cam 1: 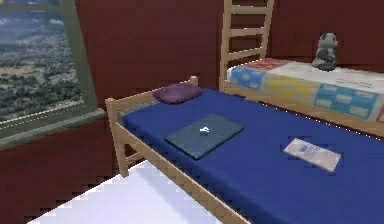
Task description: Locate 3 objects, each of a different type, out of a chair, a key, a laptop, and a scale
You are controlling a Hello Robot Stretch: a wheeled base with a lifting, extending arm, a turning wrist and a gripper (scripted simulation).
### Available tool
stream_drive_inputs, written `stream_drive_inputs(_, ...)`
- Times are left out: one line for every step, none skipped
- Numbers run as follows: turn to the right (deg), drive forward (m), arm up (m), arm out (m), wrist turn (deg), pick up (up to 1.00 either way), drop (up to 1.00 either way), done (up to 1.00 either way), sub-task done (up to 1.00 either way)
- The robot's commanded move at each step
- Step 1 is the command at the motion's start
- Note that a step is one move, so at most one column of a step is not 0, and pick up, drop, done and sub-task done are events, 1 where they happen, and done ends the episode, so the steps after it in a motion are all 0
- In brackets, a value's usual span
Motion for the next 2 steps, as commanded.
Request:
stream_drive_inputs(-45.0,0.0,0.0,0.0,0.0,0.0,0.0,0.0,0.0)
stream_drive_inputs(-45.0,0.0,0.0,0.0,0.0,0.0,0.0,0.0,0.0)
